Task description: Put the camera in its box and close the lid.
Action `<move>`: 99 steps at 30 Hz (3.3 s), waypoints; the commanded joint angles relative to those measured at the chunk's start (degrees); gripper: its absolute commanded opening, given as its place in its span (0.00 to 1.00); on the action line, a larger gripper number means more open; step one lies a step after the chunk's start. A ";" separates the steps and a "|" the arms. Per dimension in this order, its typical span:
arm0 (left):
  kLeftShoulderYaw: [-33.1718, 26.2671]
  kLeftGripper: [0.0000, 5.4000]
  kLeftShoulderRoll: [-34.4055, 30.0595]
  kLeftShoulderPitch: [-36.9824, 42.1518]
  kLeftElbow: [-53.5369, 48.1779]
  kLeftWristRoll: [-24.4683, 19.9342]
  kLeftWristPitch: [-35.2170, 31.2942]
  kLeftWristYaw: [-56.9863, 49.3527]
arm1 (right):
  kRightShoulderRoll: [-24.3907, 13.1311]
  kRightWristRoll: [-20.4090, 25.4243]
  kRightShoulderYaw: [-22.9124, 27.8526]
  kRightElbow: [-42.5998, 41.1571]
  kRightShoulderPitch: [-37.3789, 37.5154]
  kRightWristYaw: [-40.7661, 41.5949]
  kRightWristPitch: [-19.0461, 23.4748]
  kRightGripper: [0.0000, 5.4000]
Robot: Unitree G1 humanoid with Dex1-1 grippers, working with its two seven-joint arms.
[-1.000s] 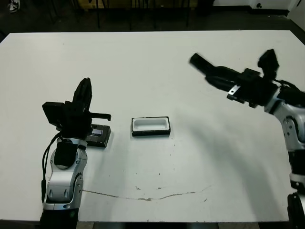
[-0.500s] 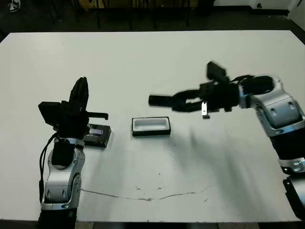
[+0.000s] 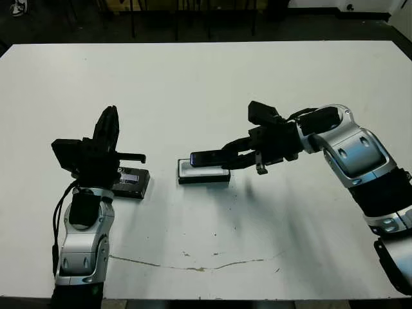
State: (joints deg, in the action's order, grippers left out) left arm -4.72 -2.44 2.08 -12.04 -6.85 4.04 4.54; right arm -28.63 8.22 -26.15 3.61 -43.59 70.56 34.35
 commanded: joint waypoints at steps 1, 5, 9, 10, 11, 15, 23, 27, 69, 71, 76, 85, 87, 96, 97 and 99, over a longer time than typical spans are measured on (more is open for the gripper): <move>0.13 0.00 -0.21 -0.91 0.40 0.52 -0.66 -0.28 | 0.29 -0.89 -1.11 -0.02 -0.61 -0.32 1.15 0.11; 0.34 0.00 -0.16 -1.10 0.12 0.75 -0.97 -0.48 | 0.45 -2.03 -1.59 0.73 -0.75 -0.71 0.17 0.11; 0.42 0.00 -0.20 -1.16 0.23 0.84 -0.73 -0.46 | 1.20 -2.35 -1.50 2.13 -1.02 -0.79 0.53 0.11; 0.47 0.00 -0.15 -1.19 0.15 0.89 -0.81 -0.55 | 1.34 -2.55 -1.53 2.44 -1.10 -0.74 0.35 0.11; 0.53 0.00 -0.09 -1.21 0.08 0.98 -0.89 -0.68 | 1.45 -2.87 -1.66 2.72 -1.24 -0.76 0.24 0.11; 0.65 0.00 -0.35 -1.13 0.52 1.08 -0.21 -0.49 | 1.91 -3.59 -1.96 3.60 -1.70 -0.71 -0.24 0.11; 0.76 0.00 -0.20 -1.13 0.48 0.86 -0.39 -0.60 | 3.29 -4.07 -2.60 6.46 -2.53 0.16 -1.69 0.11; 0.86 0.00 -0.30 -1.16 0.57 1.14 -0.09 -0.61 | 3.91 -4.97 -3.48 7.21 -3.12 0.20 -1.69 0.11; 0.76 0.00 -0.17 -1.21 0.11 0.95 -0.99 -0.74 | 7.27 -7.68 -0.94 19.11 -6.83 5.49 -25.42 0.41; 0.80 0.00 -0.18 -1.24 0.27 0.98 -0.65 -0.63 | 6.90 -6.78 0.55 20.26 -7.54 6.87 -25.84 0.48; 0.94 0.00 -0.39 -1.35 0.39 1.23 -0.50 -0.42 | 5.37 -4.04 4.40 21.71 -8.86 9.96 -25.75 0.64; 0.92 0.00 -0.37 -1.47 0.19 1.16 -0.71 -0.37 | 2.53 0.22 12.31 16.10 -8.21 6.42 -19.56 0.94; 0.96 0.00 -0.39 -1.45 0.19 1.23 -0.61 -0.38 | 3.05 0.62 15.86 10.62 -5.15 -1.84 -13.40 1.00; 0.84 0.00 -0.49 -1.44 0.38 1.22 -0.48 -0.35 | 9.18 0.69 20.36 -8.50 12.03 -27.20 -7.82 0.80; 0.90 0.00 -0.50 -1.43 0.40 1.33 -0.44 -0.36 | 9.99 0.50 19.91 -9.53 13.73 -28.77 -8.71 0.77; 0.92 0.00 -0.40 -1.44 0.24 1.08 -0.76 -0.32 | 11.20 -0.24 18.87 -10.58 16.53 -31.12 -11.98 0.70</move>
State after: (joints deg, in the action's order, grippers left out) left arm -3.71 -2.42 1.57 -12.24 -5.92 4.14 4.11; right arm -18.02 8.66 -6.46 -6.38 -29.51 40.70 23.70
